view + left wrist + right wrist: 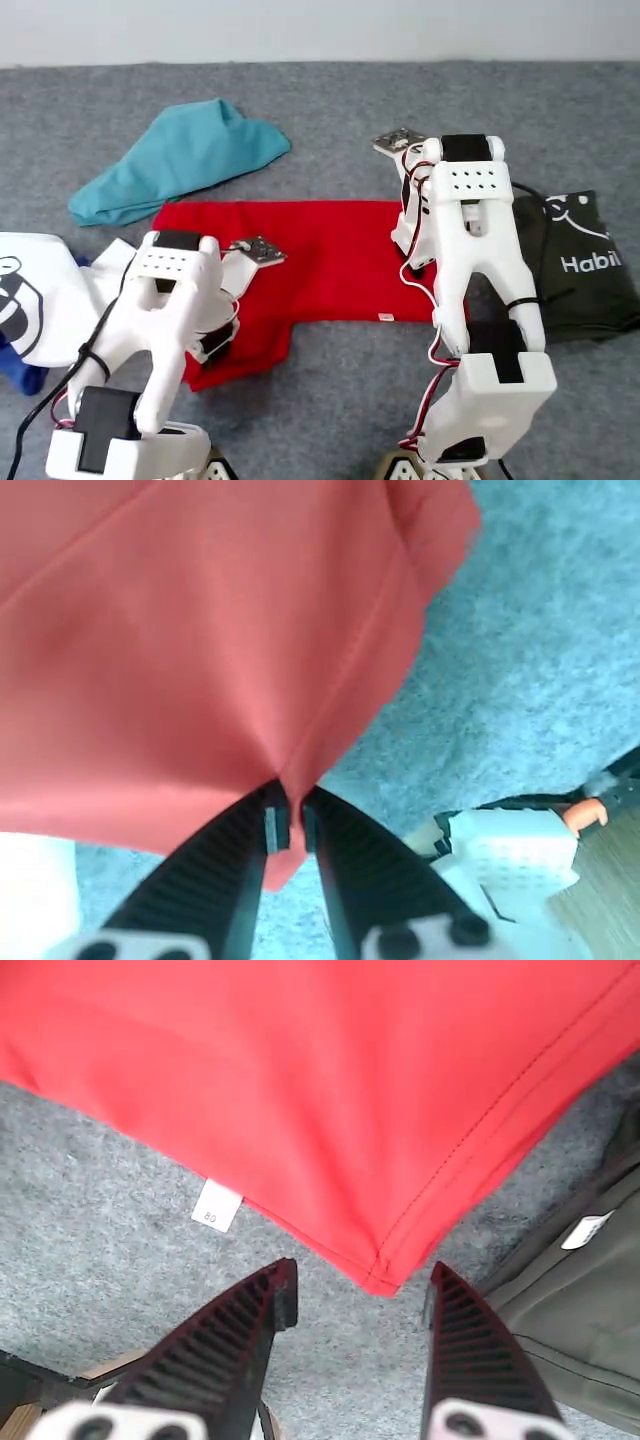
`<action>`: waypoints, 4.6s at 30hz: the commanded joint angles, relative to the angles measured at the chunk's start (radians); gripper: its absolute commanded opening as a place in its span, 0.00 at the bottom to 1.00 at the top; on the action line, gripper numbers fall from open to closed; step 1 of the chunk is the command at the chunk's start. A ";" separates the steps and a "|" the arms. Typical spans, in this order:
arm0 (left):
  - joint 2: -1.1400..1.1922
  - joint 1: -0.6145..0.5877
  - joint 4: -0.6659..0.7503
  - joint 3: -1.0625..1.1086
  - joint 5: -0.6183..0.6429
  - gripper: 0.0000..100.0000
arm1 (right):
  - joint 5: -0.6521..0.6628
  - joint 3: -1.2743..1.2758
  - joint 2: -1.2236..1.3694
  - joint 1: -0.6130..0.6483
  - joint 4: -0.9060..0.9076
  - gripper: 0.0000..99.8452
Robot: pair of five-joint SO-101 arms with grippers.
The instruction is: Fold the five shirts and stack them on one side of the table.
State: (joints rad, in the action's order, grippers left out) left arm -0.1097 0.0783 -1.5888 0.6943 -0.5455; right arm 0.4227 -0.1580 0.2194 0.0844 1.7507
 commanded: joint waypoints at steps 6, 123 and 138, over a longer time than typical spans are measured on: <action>-0.005 0.198 -0.008 0.001 -0.012 0.01 | -0.012 -0.029 -0.012 0.007 0.031 0.21; -0.275 -0.068 -0.147 -0.170 -0.006 0.12 | 0.101 0.181 0.018 -0.136 -0.387 0.20; -0.275 -0.069 -0.037 0.058 -0.072 0.12 | 0.094 0.132 -0.306 -0.107 -0.120 0.21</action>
State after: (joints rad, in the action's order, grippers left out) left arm -0.3583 0.0031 -1.6732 0.7112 -0.6053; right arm 0.5286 0.0123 -0.0322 -0.0292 1.6080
